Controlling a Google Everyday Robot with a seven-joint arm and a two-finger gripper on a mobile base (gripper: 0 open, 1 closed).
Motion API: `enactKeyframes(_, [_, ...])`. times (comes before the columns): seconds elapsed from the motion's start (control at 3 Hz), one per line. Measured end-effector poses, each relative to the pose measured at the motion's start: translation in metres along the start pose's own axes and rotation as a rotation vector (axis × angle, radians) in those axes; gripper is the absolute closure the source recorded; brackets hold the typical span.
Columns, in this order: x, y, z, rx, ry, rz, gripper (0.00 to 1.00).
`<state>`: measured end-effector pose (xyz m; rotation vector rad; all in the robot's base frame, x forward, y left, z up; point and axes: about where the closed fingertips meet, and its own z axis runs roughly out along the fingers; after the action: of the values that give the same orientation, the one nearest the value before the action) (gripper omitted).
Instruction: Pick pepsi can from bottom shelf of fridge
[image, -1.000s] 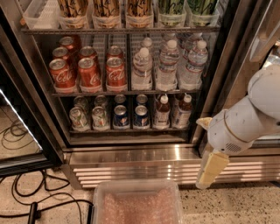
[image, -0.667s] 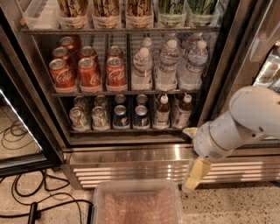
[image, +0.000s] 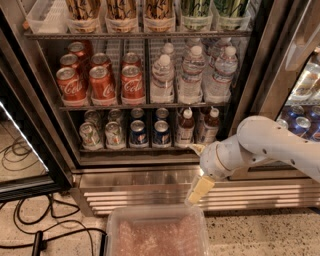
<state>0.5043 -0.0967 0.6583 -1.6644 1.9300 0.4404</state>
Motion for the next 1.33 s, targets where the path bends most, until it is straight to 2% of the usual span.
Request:
enactKeyframes(0.33, [0.001,-0.001,0.002,0.001,-0.003,0.002,0.0])
enactKeyframes(0.67, [0.004,0.002,0.008,0.046,-0.049,0.029,0.0])
enactKeyframes(1.0, [0.011,0.011,0.027,0.111,-0.13,0.081,0.0])
enactKeyframes(1.33, [0.014,-0.006,0.045,0.231,-0.222,0.15,0.0])
